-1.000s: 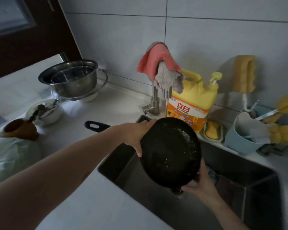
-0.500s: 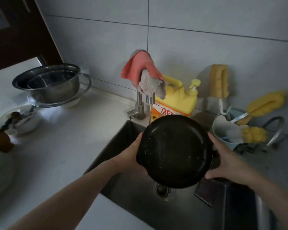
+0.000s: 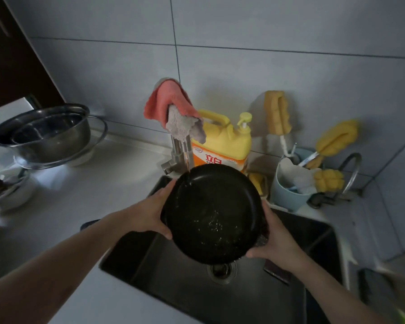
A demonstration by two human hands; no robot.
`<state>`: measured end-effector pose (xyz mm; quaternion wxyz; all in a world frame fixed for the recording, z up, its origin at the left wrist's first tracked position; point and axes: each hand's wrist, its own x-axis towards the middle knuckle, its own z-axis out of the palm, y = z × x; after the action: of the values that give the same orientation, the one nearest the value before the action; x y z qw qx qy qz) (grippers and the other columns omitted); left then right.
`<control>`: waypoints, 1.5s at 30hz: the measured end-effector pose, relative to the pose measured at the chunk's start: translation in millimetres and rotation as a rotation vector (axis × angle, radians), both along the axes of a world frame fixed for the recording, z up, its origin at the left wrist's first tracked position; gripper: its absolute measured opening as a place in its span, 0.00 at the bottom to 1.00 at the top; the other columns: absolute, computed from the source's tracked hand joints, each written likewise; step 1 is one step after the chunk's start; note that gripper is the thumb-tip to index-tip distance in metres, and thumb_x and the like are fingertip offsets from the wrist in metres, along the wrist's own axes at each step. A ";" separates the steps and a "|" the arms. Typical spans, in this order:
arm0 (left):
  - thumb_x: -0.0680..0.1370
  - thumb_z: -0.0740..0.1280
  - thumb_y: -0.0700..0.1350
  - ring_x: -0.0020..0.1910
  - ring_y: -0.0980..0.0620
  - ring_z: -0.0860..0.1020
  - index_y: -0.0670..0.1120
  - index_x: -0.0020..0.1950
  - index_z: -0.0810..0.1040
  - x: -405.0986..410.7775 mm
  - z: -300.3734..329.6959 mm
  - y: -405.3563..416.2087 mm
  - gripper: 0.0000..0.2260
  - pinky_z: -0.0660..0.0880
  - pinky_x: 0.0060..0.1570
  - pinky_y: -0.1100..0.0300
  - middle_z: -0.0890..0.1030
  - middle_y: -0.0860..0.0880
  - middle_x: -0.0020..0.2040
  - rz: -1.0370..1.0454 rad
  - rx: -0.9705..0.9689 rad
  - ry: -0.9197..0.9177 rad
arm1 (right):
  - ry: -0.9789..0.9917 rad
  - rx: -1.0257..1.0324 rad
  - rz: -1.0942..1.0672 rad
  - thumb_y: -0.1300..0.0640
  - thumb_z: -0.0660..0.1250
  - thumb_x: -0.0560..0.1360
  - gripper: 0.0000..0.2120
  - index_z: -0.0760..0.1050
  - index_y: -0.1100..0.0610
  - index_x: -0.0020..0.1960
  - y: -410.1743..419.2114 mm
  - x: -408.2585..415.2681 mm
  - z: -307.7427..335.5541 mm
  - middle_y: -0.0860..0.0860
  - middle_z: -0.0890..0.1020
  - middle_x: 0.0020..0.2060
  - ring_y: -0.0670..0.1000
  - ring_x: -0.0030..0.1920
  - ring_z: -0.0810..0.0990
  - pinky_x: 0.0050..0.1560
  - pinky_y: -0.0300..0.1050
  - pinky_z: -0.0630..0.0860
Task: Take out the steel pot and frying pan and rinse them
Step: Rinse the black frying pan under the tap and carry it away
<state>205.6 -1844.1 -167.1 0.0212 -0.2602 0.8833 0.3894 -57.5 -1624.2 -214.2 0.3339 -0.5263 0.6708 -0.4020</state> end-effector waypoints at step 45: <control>0.72 0.70 0.56 0.53 0.46 0.74 0.46 0.78 0.37 21.4 37.6 57.3 0.50 0.75 0.50 0.56 0.67 0.37 0.65 0.174 -1.065 0.581 | 0.916 -0.682 -0.383 0.59 0.82 0.58 0.59 0.47 0.67 0.75 16.6 0.6 65.3 0.70 0.65 0.65 0.65 0.64 0.68 0.55 0.55 0.72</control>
<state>227.0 -1786.8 -129.5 -0.3854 -0.1895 0.9017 -0.0500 -56.9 -1607.6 -148.9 -0.2550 -0.5929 0.6626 -0.3800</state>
